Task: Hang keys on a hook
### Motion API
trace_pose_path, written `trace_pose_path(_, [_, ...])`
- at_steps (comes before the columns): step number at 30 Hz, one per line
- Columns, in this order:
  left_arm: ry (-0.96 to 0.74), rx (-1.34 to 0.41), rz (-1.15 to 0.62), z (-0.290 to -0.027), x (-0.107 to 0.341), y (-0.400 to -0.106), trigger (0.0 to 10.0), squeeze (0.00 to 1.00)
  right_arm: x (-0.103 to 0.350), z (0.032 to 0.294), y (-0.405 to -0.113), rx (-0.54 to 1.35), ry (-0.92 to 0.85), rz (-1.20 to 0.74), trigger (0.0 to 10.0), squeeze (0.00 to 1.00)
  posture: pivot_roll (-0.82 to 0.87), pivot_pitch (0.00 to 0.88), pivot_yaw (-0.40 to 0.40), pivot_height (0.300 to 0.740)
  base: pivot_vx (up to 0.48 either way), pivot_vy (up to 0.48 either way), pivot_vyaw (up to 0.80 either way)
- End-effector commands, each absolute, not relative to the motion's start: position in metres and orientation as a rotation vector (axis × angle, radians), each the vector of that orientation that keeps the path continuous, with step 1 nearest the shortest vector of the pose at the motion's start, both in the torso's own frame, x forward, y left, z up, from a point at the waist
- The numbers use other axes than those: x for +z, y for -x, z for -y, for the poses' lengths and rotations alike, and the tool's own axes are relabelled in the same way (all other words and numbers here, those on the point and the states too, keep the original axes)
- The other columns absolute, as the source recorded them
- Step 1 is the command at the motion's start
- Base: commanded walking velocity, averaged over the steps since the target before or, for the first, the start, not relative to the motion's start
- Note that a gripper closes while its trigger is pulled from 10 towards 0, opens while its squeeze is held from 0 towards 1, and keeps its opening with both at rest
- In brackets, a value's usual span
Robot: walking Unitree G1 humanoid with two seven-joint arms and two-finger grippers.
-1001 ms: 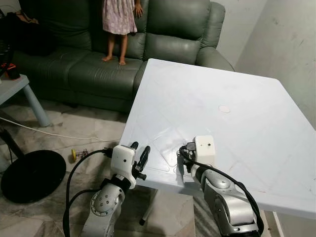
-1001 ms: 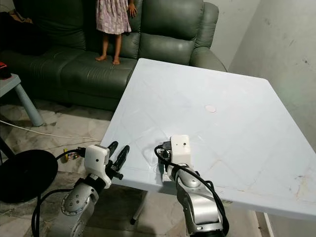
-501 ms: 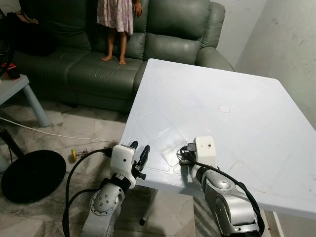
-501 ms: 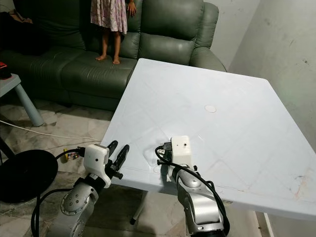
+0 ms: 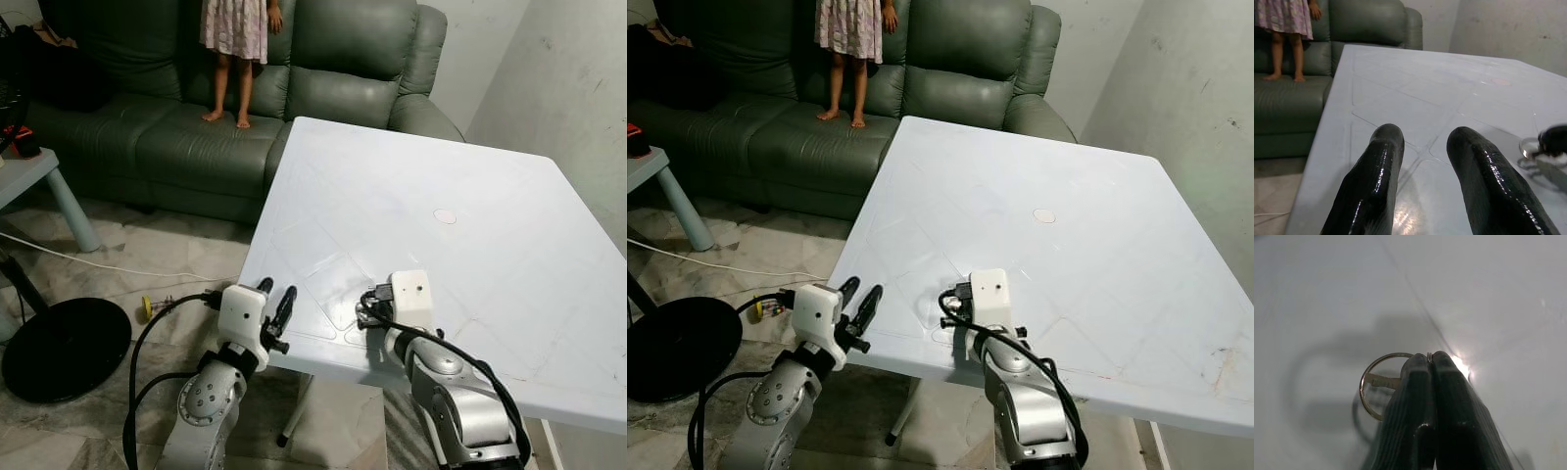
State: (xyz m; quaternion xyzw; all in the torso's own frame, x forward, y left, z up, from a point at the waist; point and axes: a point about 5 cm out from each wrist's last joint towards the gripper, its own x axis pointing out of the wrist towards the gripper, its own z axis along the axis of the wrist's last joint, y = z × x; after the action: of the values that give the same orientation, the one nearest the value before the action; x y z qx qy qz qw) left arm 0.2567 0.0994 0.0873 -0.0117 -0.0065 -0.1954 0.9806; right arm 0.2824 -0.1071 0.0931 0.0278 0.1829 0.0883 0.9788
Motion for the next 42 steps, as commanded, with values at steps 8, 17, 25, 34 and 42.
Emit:
trace_pose_path(8, [0.078,-0.348,0.044,-0.103,0.099,-0.265,10.0,0.00,0.135,0.119,-0.288,0.282,-0.345,-0.023,10.0,0.00,0.14,0.000,-0.123,0.740,0.000,0.000,0.00])
trace_pose_path(17, [0.121,-0.308,0.060,-0.110,0.107,-0.277,10.0,0.00,0.139,0.134,-0.298,0.193,-0.316,0.029,10.0,0.00,0.15,0.000,-0.123,0.740,0.000,0.000,0.00])
trace_pose_path(25, [0.218,-0.251,0.087,-0.121,0.120,-0.288,10.0,0.00,0.146,0.143,-0.300,0.161,-0.233,0.159,10.0,0.00,0.15,0.000,-0.126,0.740,0.000,0.000,0.00])
trace_pose_path(34, [0.231,-0.239,0.177,-0.135,0.140,-0.293,10.0,0.00,0.148,0.151,-0.291,0.174,-0.144,0.257,10.0,0.00,0.15,0.000,-0.127,0.740,0.000,0.000,0.00])
trace_pose_path(42, [0.207,-0.195,0.181,-0.150,0.137,-0.291,10.0,0.00,0.133,0.164,-0.281,0.142,-0.097,0.215,10.0,0.00,0.13,0.000,-0.115,0.740,0.000,0.000,0.00])
